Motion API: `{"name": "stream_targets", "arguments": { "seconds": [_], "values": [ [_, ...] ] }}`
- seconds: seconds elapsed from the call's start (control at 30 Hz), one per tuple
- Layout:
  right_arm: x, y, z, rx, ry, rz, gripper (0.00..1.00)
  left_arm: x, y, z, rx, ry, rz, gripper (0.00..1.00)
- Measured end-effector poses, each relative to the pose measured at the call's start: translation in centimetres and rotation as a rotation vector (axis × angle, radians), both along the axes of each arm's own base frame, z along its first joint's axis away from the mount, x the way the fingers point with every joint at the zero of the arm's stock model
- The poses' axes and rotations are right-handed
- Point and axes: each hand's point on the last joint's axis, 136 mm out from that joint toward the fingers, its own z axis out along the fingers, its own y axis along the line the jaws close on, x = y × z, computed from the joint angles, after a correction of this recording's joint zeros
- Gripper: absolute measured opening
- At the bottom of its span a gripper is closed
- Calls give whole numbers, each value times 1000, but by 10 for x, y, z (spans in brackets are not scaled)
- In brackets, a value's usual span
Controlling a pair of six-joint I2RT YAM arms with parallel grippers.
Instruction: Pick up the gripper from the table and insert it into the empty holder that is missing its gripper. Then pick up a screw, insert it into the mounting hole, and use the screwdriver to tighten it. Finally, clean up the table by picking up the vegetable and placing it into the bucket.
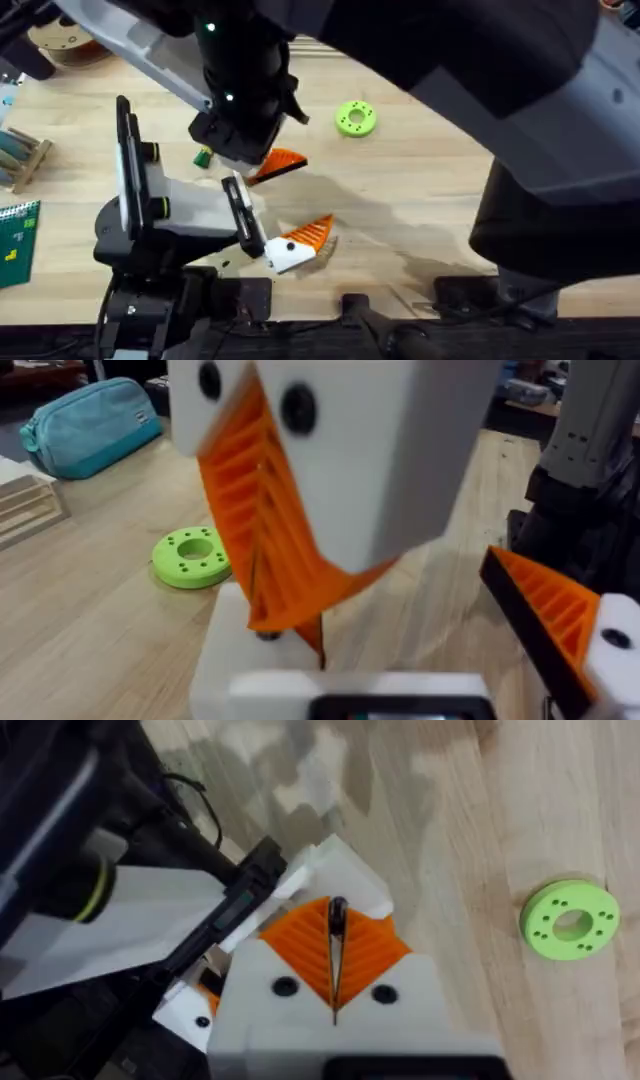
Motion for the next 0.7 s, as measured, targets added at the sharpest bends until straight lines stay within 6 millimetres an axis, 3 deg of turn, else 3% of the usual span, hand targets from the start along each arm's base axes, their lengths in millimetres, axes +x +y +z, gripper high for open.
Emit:
{"name": "stream_targets", "arguments": {
  "seconds": [0.17, 0.2, 0.7],
  "values": [
    [1, 2, -7, -14, 8, 0, 6, 0, 0, 0, -1, 1, -2, 986],
    [2, 3, -16, -35, 16, 1, 6, -1, 0, -1, -7, 22, -4, 986],
    [2, 4, -17, -39, 11, 3, 17, -1, 0, -1, -11, 35, -4, 986]
  ]
}}
